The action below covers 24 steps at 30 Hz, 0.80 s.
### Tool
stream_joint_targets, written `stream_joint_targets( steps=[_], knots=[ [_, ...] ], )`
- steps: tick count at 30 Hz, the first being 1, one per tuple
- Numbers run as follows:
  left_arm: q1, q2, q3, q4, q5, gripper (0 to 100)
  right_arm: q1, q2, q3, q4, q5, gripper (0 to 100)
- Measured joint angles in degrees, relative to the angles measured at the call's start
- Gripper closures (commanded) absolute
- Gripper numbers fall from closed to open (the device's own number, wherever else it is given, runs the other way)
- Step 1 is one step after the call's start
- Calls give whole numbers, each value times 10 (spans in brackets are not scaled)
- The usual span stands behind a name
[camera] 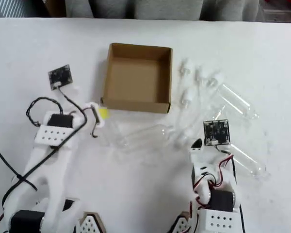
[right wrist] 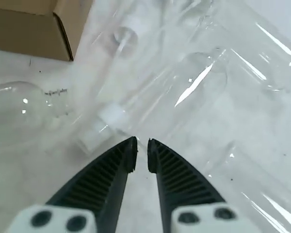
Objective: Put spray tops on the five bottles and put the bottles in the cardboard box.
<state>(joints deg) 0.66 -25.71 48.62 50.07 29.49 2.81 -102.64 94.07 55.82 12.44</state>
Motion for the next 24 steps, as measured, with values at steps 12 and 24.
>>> stream_joint_targets(
  steps=[12, 24],
  knots=[
    [4, 193, -113, 6, 33, 752, 0, 1, 0, 0, 1, 968],
    [0, 378, -286, 100, 56, 751, 0, 1, 0, 0, 3, 968]
  ],
)
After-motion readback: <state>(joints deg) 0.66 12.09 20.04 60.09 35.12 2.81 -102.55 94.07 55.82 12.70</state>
